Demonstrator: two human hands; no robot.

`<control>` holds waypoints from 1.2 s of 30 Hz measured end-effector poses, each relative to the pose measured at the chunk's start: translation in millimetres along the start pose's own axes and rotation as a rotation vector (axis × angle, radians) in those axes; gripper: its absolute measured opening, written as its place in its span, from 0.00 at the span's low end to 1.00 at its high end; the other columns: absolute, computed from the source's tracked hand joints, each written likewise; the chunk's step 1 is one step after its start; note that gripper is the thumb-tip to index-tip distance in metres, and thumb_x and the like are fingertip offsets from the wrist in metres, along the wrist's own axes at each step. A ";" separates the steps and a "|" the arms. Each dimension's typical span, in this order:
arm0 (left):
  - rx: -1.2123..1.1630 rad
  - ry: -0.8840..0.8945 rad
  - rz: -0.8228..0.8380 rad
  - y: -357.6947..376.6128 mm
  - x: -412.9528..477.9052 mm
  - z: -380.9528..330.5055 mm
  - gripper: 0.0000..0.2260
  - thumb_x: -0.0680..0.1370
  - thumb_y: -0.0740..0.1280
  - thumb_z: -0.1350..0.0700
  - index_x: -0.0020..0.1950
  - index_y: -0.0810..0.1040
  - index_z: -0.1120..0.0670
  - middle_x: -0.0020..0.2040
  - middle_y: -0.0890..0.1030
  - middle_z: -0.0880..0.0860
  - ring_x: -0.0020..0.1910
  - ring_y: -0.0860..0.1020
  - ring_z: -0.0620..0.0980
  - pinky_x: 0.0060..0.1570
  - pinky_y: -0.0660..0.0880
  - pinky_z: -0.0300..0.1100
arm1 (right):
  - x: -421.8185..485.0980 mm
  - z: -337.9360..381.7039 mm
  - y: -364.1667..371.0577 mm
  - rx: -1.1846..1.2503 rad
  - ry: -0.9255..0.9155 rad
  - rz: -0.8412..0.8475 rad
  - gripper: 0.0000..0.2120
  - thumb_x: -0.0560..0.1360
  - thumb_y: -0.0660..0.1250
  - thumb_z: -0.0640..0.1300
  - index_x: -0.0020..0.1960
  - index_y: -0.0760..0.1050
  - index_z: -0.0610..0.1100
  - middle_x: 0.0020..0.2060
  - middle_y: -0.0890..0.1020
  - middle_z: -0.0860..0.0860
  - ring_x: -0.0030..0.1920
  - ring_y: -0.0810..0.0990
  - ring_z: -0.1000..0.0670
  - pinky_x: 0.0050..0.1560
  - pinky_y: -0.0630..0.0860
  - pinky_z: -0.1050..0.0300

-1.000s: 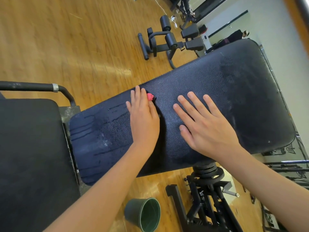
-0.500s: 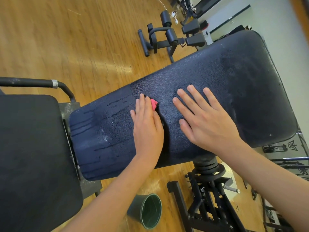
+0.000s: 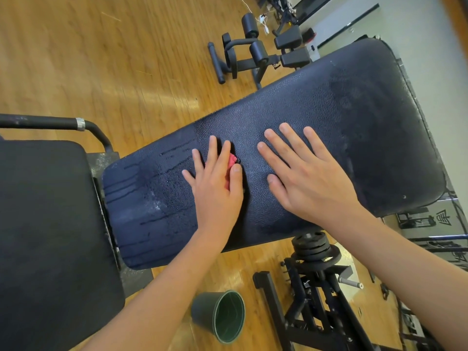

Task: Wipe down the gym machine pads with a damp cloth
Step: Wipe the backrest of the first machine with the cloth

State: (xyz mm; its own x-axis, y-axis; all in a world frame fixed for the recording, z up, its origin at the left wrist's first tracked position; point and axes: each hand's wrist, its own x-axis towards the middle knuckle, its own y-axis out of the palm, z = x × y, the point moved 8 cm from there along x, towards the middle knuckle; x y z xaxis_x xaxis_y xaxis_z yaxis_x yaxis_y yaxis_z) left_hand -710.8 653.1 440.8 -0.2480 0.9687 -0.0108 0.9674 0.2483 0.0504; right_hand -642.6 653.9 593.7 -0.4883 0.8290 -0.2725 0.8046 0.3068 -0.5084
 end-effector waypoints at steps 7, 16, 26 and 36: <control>-0.046 -0.032 -0.003 2.4 -23.8 0.4 0.22 0.86 0.55 0.50 0.82 0.62 0.48 0.82 0.55 0.44 0.83 0.50 0.50 0.79 0.39 0.53 | -0.4 0.2 -0.1 -0.006 -0.002 -0.001 0.28 0.85 0.49 0.53 0.82 0.60 0.43 0.81 0.61 0.43 0.81 0.56 0.39 0.80 0.51 0.37; -0.120 -0.050 -0.036 4.9 -61.6 5.3 0.20 0.87 0.56 0.49 0.79 0.61 0.45 0.81 0.59 0.42 0.82 0.51 0.43 0.79 0.38 0.42 | 0.1 1.0 0.9 0.002 -0.003 -0.022 0.28 0.85 0.49 0.53 0.81 0.61 0.43 0.81 0.62 0.42 0.81 0.57 0.39 0.80 0.50 0.38; -0.141 -0.059 -0.121 3.4 -51.1 2.2 0.19 0.86 0.57 0.52 0.77 0.70 0.50 0.79 0.65 0.44 0.82 0.55 0.48 0.81 0.41 0.47 | 2.0 1.7 -2.2 0.005 0.000 0.025 0.28 0.85 0.48 0.53 0.82 0.60 0.43 0.81 0.61 0.43 0.81 0.56 0.39 0.80 0.51 0.37; -0.107 0.021 0.004 9.2 -86.0 -1.5 0.19 0.86 0.56 0.49 0.78 0.65 0.46 0.80 0.64 0.42 0.82 0.54 0.46 0.81 0.41 0.46 | 0.5 2.8 -2.5 0.014 0.009 0.039 0.28 0.85 0.48 0.53 0.82 0.60 0.43 0.81 0.60 0.43 0.81 0.56 0.39 0.80 0.51 0.37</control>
State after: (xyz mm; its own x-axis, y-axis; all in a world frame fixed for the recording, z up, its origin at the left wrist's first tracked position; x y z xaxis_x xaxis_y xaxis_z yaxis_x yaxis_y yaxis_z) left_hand -680.6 572.1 443.7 -0.2467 0.9690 0.0107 0.9576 0.2420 0.1565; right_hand -645.8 652.2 592.5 -0.4537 0.8443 -0.2853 0.8181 0.2677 -0.5089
